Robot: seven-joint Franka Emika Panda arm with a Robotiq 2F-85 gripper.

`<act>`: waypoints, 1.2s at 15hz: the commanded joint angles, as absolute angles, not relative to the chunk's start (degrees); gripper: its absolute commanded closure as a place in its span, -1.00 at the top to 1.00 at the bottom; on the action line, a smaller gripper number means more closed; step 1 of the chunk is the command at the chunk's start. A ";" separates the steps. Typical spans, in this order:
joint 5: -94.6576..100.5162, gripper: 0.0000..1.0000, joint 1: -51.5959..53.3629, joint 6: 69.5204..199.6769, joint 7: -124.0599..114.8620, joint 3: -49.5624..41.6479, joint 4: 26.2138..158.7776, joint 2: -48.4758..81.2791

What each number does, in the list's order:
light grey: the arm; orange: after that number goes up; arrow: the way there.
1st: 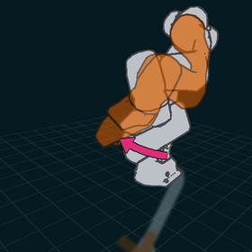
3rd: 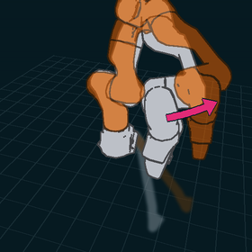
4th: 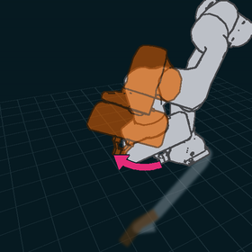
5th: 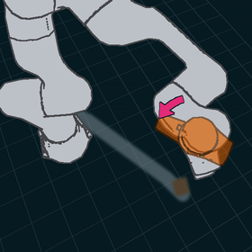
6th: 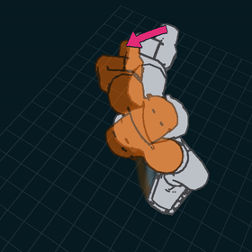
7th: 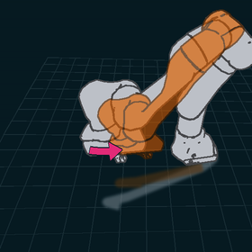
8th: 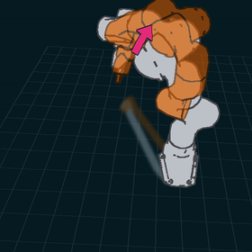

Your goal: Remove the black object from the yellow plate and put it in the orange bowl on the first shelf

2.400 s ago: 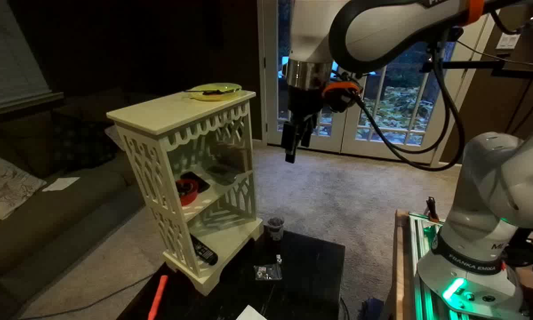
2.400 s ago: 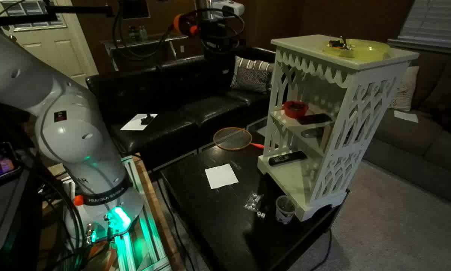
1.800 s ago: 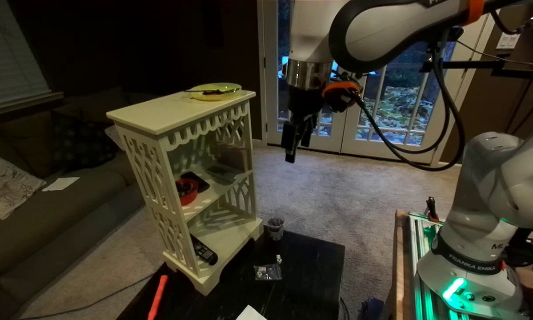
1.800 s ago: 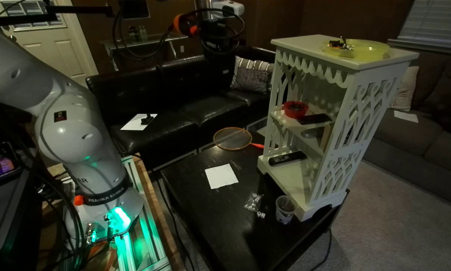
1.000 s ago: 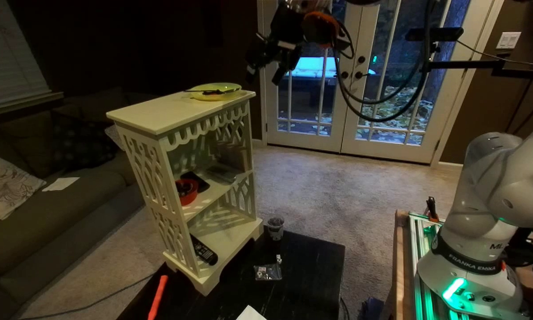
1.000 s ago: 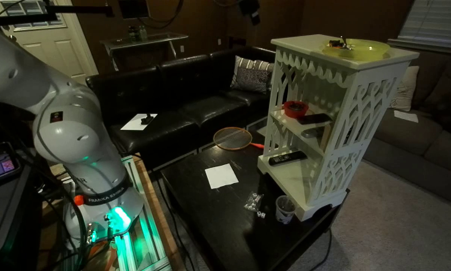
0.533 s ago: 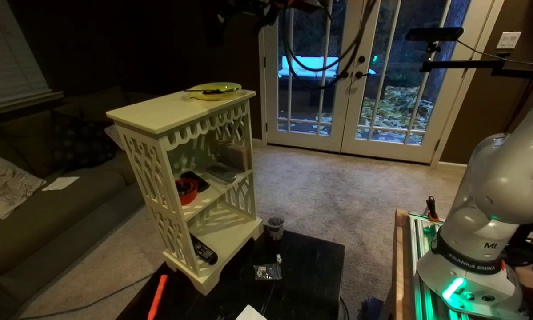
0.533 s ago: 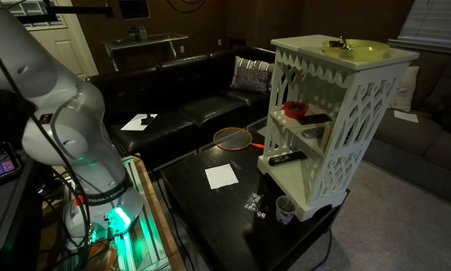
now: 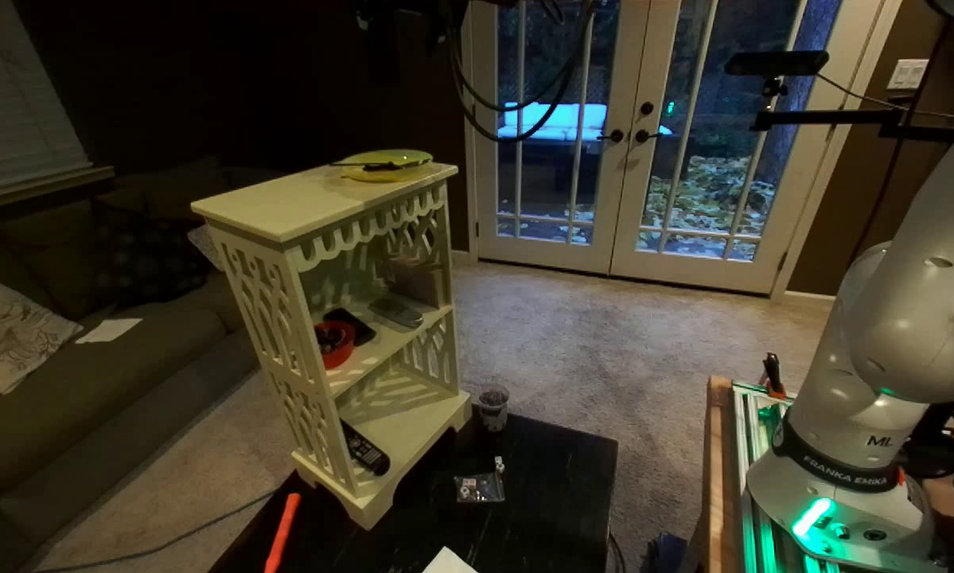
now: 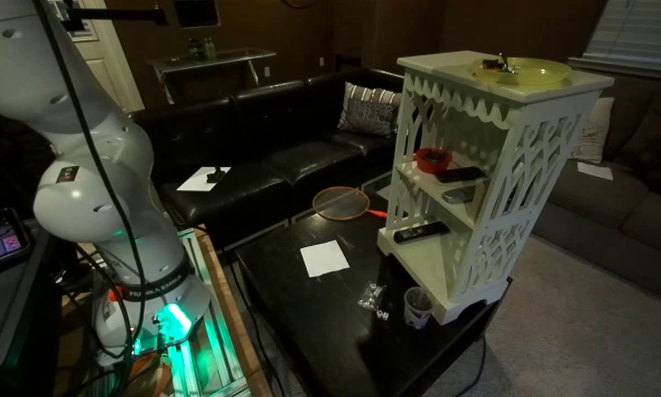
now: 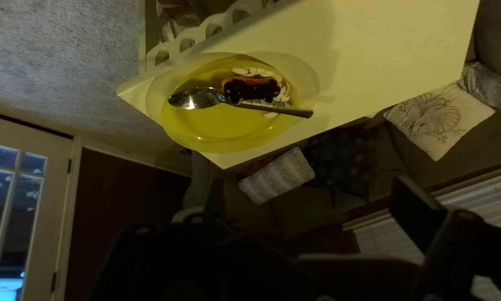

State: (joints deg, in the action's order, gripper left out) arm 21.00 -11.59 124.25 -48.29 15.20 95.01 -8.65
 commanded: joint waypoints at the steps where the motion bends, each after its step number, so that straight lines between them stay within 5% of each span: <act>1: 22.95 1.00 -7.49 124.47 -48.72 11.39 94.96 -8.38; 9: 37.74 1.00 -3.16 101.53 -31.73 8.55 75.23 2.89; 18: 16.00 1.00 -0.96 84.94 -8.86 2.83 52.81 16.69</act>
State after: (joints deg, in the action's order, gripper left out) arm 24.24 -1.00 90.91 -14.56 4.91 63.50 11.08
